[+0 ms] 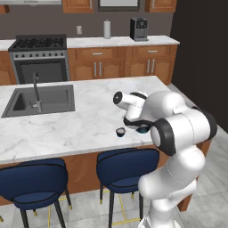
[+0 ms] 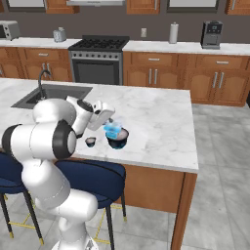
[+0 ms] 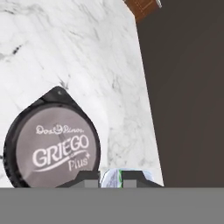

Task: Stack the yogurt containers by placing the smaller containers on top of the larger containers.

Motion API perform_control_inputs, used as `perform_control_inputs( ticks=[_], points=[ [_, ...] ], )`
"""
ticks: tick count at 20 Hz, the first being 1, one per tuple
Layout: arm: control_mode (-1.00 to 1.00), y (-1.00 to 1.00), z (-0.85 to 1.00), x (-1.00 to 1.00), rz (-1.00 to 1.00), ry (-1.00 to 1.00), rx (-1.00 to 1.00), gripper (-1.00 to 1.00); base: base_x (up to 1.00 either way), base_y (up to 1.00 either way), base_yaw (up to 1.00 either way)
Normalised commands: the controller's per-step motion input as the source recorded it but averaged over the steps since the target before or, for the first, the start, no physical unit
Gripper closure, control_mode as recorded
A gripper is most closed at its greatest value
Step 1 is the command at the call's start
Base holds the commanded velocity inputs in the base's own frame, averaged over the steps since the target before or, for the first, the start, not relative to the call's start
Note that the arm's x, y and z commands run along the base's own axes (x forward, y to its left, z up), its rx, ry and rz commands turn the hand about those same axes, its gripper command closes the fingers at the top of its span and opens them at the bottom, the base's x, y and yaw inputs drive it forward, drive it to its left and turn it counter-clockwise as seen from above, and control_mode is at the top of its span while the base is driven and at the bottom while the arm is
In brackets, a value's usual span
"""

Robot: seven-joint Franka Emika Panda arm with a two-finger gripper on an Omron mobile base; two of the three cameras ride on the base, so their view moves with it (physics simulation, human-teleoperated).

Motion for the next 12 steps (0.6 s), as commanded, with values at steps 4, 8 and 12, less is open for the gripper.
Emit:
perform_control_inputs(
  ticks=[4,8,12],
  points=[
    [-1.00,0.03,0.00,0.19,0.00,0.00,-0.01,1.00,0.00,0.00,0.00],
    [-1.00,0.07,-0.05,0.20,0.00,0.00,-0.03,1.00,0.00,0.00,0.00],
    [-1.00,0.04,-0.15,0.16,0.00,0.00,-0.03,1.00,0.00,0.00,0.00]
  ],
)
